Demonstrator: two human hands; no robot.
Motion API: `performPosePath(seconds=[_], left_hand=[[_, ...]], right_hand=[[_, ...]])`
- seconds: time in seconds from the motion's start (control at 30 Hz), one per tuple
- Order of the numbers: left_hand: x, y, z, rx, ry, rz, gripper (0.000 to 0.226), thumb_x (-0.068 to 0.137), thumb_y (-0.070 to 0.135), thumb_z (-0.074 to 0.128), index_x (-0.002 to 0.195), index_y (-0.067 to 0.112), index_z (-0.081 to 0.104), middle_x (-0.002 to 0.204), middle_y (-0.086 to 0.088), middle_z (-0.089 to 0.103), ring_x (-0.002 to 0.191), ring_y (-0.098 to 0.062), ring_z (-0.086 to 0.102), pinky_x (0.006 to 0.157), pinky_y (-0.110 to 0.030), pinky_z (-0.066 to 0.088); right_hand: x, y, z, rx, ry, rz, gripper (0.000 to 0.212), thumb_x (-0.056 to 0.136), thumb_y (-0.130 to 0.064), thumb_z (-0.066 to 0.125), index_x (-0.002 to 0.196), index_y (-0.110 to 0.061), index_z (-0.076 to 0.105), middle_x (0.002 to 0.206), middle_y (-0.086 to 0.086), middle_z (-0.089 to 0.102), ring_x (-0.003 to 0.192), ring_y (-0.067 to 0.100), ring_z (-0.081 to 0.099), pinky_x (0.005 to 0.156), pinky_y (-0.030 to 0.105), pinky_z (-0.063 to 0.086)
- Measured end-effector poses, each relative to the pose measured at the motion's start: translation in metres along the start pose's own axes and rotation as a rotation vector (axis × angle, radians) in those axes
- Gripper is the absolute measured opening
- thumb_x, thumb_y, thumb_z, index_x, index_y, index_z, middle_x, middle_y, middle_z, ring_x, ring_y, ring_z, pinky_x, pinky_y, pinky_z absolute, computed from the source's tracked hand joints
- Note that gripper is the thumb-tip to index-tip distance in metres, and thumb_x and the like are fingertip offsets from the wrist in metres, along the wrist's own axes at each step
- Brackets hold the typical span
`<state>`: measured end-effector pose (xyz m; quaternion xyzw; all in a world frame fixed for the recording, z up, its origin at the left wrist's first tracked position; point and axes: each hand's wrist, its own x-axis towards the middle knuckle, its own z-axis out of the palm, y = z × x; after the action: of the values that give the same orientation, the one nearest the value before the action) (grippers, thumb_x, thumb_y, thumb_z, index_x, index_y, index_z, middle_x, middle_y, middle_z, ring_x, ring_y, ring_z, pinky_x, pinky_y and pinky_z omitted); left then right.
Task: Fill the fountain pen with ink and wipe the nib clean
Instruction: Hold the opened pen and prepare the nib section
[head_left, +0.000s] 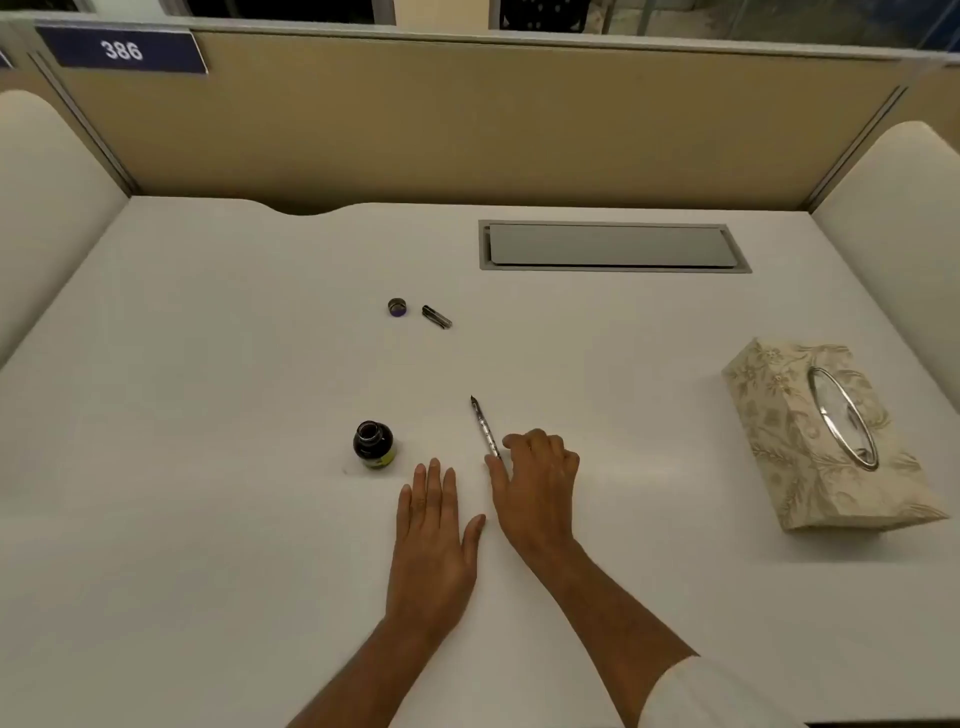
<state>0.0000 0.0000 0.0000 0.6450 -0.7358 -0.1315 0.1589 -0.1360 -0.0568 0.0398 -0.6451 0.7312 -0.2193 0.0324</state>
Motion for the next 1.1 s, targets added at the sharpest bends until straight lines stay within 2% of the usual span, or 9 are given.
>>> performPosePath(seconds=[0.13, 0.37, 0.6, 0.67, 0.77, 0.83, 0.9, 1.0, 1.1], left_hand=[[0.0, 0.001, -0.002, 0.039, 0.009, 0.002, 0.068, 0.106, 0.048, 0.032, 0.161, 0.009, 0.022, 0.171, -0.009, 0.017, 0.159, -0.021, 0.009, 0.127, -0.04, 0.009], [-0.001, -0.001, 0.0, 0.067, -0.014, 0.001, 0.068, 0.107, 0.05, 0.027, 0.162, 0.01, 0.02, 0.171, -0.009, 0.015, 0.159, -0.021, 0.008, 0.127, -0.04, 0.008], [0.001, -0.002, 0.0, 0.067, -0.003, 0.015, 0.068, 0.106, 0.05, 0.029, 0.161, 0.009, 0.024, 0.17, -0.01, 0.02, 0.159, -0.023, 0.014, 0.127, -0.041, 0.01], [0.002, -0.002, 0.0, 0.041, -0.016, 0.003, 0.069, 0.106, 0.052, 0.024, 0.161, 0.01, 0.022, 0.171, -0.009, 0.018, 0.159, -0.023, 0.013, 0.128, -0.037, 0.004], [0.006, 0.004, -0.01, -0.076, 0.01, -0.011, 0.068, 0.106, 0.054, 0.017, 0.162, 0.016, 0.017, 0.171, -0.002, 0.011, 0.159, -0.009, -0.003, 0.126, -0.025, -0.007], [0.012, 0.014, -0.025, -0.201, 0.046, -0.016, 0.063, 0.107, 0.051, 0.021, 0.161, 0.019, 0.02, 0.169, 0.004, 0.013, 0.155, 0.003, -0.009, 0.125, -0.018, -0.007], [0.019, 0.028, -0.044, -0.359, 0.049, -0.06, 0.06, 0.107, 0.049, 0.025, 0.161, 0.023, 0.026, 0.169, 0.01, 0.018, 0.155, 0.005, -0.002, 0.123, -0.014, -0.002], [0.031, 0.051, -0.074, -0.656, 0.021, -0.182, 0.052, 0.105, 0.046, 0.038, 0.154, 0.029, 0.041, 0.161, 0.013, 0.039, 0.152, -0.001, 0.027, 0.124, -0.023, 0.021], [0.043, 0.073, -0.104, -0.983, -0.005, -0.295, 0.028, 0.107, 0.038, 0.045, 0.128, 0.037, 0.063, 0.135, 0.017, 0.065, 0.13, 0.003, 0.055, 0.105, -0.011, 0.041]], right_hand=[[0.001, -0.004, 0.002, -0.015, -0.036, 0.061, 0.016, 0.087, -0.03, 0.071, 0.089, -0.015, 0.07, 0.086, 0.004, 0.066, 0.083, 0.027, 0.059, 0.073, 0.043, 0.047], [0.003, -0.003, 0.008, 0.066, -0.011, 0.139, 0.015, 0.088, -0.026, 0.07, 0.08, -0.014, 0.069, 0.079, 0.002, 0.064, 0.078, 0.024, 0.058, 0.073, 0.041, 0.046], [-0.004, 0.001, 0.004, 0.188, 0.045, 0.15, 0.012, 0.089, -0.024, 0.07, 0.081, -0.016, 0.067, 0.081, 0.0, 0.065, 0.078, 0.021, 0.058, 0.073, 0.04, 0.047], [-0.007, 0.001, -0.002, 0.218, 0.06, 0.147, 0.01, 0.089, -0.025, 0.07, 0.083, -0.017, 0.067, 0.083, -0.001, 0.065, 0.079, 0.02, 0.058, 0.074, 0.039, 0.047], [-0.012, 0.0, -0.016, 0.252, 0.081, 0.132, 0.008, 0.089, -0.025, 0.072, 0.086, -0.019, 0.068, 0.086, -0.004, 0.067, 0.081, 0.018, 0.057, 0.074, 0.034, 0.044], [-0.017, -0.001, -0.027, 0.269, 0.1, 0.117, 0.007, 0.088, -0.024, 0.073, 0.087, -0.02, 0.068, 0.087, -0.006, 0.067, 0.081, 0.016, 0.057, 0.074, 0.03, 0.04], [-0.022, -0.002, -0.039, 0.292, 0.119, 0.105, 0.008, 0.087, -0.023, 0.075, 0.087, -0.02, 0.067, 0.087, -0.007, 0.067, 0.081, 0.015, 0.057, 0.074, 0.029, 0.041], [-0.028, -0.006, -0.058, 0.337, 0.127, 0.084, 0.009, 0.087, -0.022, 0.076, 0.088, -0.021, 0.067, 0.086, -0.01, 0.067, 0.081, 0.013, 0.057, 0.074, 0.029, 0.043], [-0.035, -0.012, -0.076, 0.398, 0.104, 0.068, 0.008, 0.089, -0.021, 0.073, 0.088, -0.023, 0.065, 0.084, -0.013, 0.064, 0.08, 0.01, 0.054, 0.073, 0.028, 0.046]])
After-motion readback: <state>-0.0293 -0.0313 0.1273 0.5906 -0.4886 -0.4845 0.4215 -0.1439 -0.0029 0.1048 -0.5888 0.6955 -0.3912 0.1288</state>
